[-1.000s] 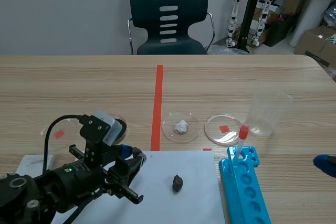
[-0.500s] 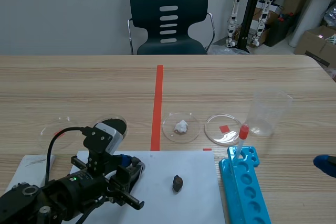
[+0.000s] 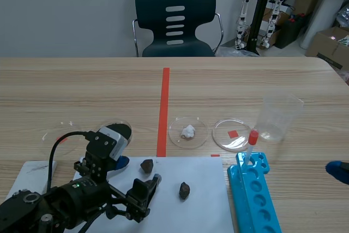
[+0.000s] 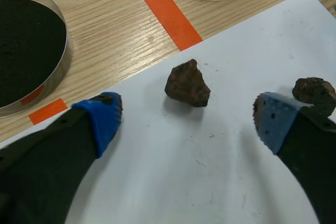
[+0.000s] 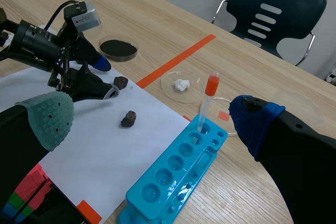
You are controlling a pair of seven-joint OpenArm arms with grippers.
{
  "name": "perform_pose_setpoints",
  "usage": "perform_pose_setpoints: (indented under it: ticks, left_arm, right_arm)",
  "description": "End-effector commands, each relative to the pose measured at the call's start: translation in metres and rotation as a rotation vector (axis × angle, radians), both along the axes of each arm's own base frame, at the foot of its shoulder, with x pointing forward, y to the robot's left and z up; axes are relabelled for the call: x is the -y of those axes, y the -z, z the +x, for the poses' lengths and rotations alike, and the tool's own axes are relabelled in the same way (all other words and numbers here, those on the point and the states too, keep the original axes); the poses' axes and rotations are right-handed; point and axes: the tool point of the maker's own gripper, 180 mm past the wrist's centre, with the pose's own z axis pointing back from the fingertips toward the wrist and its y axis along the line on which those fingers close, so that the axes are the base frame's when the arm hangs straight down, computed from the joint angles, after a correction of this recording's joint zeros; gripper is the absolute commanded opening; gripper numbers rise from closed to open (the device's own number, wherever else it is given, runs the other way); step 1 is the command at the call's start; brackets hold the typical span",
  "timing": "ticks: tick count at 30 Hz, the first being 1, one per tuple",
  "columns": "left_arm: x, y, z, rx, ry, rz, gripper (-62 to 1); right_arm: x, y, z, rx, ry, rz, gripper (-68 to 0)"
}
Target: Put the middle mineral back
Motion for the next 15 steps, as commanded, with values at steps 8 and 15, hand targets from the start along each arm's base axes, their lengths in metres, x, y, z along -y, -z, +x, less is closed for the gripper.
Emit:
perform_pose_setpoints:
  ticks: [8, 15]
  left_arm:
    - [0.011, -0.044, 0.002, 0.123, 0.027, -0.067, -0.6]
    - [0.013, -0.058, -0.004, 0.149, 0.052, -0.069, -0.6]
  right_arm:
    - [-0.001, -0.006, 0.002, 0.019, 0.000, 0.015, -5.4]
    - [-0.001, -0.006, 0.002, 0.019, 0.000, 0.015, -5.4]
